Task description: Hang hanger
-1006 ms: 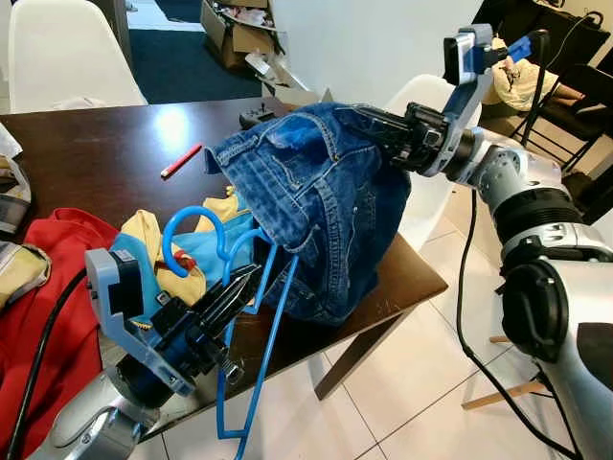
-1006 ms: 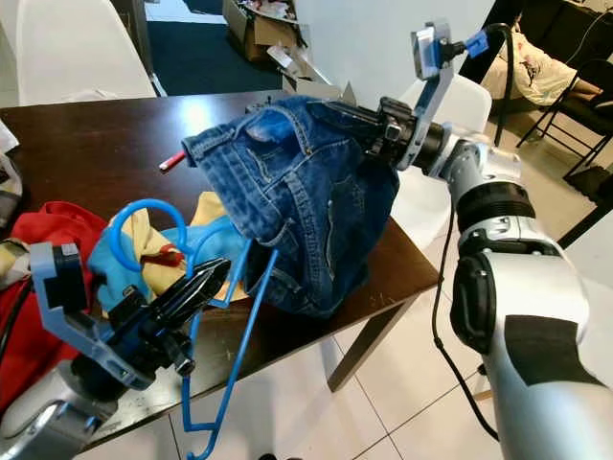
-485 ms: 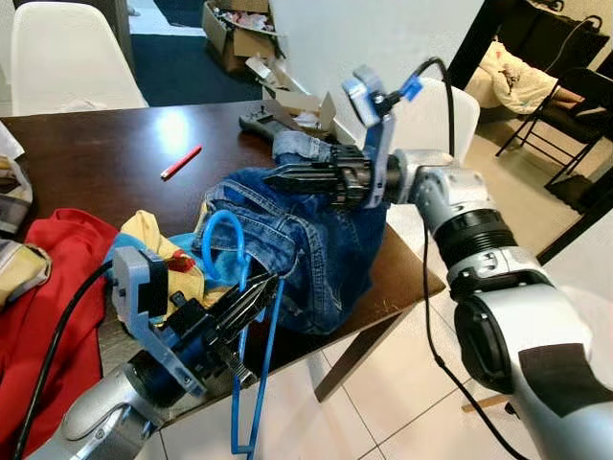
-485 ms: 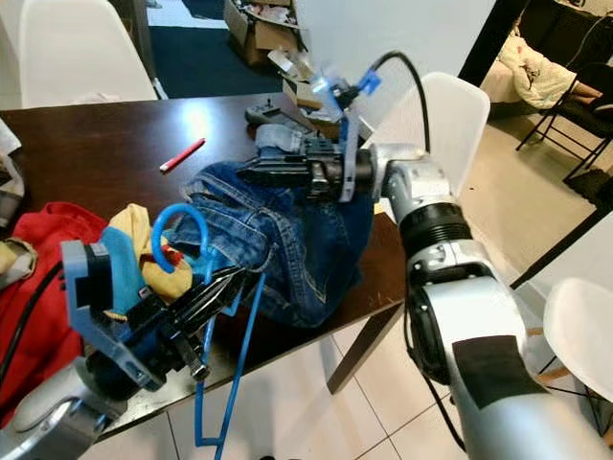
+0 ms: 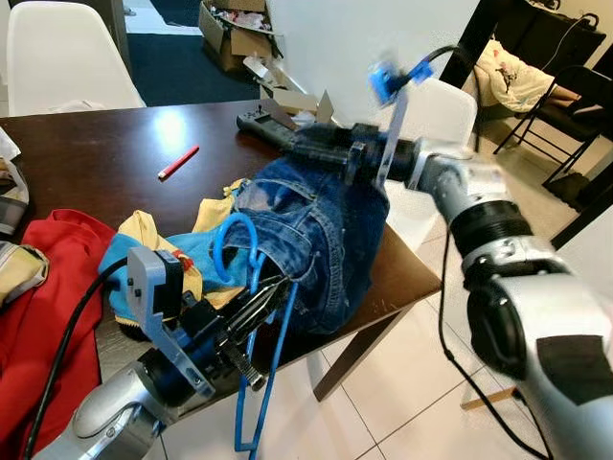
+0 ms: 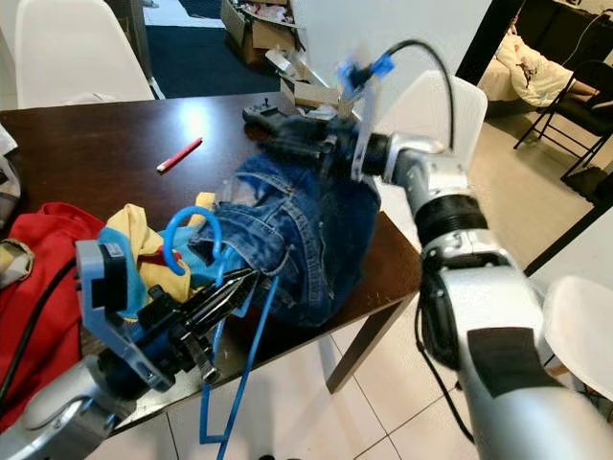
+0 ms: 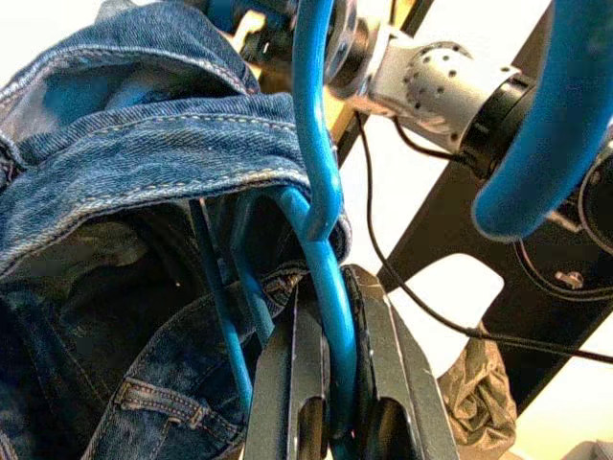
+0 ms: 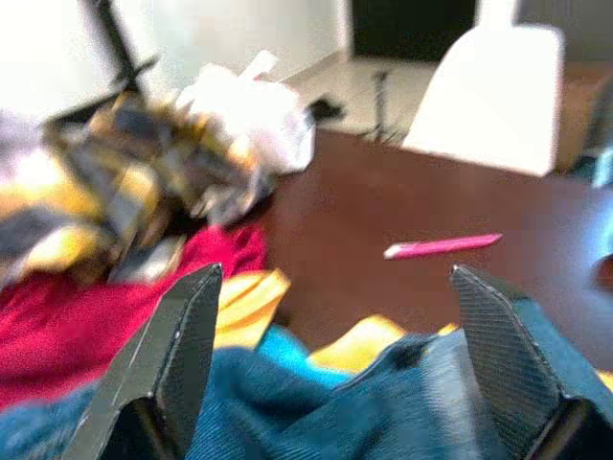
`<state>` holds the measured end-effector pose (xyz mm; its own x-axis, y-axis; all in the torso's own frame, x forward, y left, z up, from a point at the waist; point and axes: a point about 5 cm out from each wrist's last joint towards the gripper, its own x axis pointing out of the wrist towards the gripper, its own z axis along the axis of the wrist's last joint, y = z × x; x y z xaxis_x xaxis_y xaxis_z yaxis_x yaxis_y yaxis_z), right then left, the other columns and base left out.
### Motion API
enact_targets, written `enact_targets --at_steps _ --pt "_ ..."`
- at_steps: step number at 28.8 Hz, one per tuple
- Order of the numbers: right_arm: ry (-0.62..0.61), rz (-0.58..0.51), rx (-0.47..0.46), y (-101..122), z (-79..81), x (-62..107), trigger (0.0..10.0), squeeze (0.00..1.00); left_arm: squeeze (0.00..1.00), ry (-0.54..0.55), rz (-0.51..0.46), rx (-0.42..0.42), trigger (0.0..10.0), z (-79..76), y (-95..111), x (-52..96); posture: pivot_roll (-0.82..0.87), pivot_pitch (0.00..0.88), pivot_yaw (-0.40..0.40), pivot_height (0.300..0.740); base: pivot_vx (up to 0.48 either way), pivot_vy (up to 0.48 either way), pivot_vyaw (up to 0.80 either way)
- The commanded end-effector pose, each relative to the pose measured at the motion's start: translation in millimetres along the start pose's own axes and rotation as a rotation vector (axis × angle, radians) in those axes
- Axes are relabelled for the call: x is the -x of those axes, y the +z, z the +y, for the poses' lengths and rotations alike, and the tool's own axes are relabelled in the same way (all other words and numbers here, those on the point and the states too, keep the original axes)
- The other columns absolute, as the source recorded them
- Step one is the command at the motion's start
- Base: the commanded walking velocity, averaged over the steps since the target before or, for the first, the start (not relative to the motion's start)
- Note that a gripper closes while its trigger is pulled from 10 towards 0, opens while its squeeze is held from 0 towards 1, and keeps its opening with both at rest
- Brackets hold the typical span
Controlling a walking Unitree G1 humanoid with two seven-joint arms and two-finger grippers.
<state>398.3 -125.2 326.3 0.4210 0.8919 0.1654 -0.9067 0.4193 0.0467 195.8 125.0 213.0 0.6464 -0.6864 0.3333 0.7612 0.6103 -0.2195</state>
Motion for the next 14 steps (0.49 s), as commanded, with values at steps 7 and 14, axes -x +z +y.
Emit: enact_targets --at_steps 7,14 --pt "-0.248 -0.087 -0.032 15.4 -18.7 17.3 10.0 0.00 0.00 -0.022 -0.013 -0.010 10.0 -4.9 0.9 -2.4 0.14 0.097 -0.215 0.740 0.000 0.000 0.00" --pt "-0.357 0.216 0.050 -21.8 -25.7 21.1 10.0 0.00 0.00 -0.036 -0.017 -0.013 10.0 -6.8 2.3 -5.0 0.14 0.099 -0.215 0.740 0.000 0.000 0.00"
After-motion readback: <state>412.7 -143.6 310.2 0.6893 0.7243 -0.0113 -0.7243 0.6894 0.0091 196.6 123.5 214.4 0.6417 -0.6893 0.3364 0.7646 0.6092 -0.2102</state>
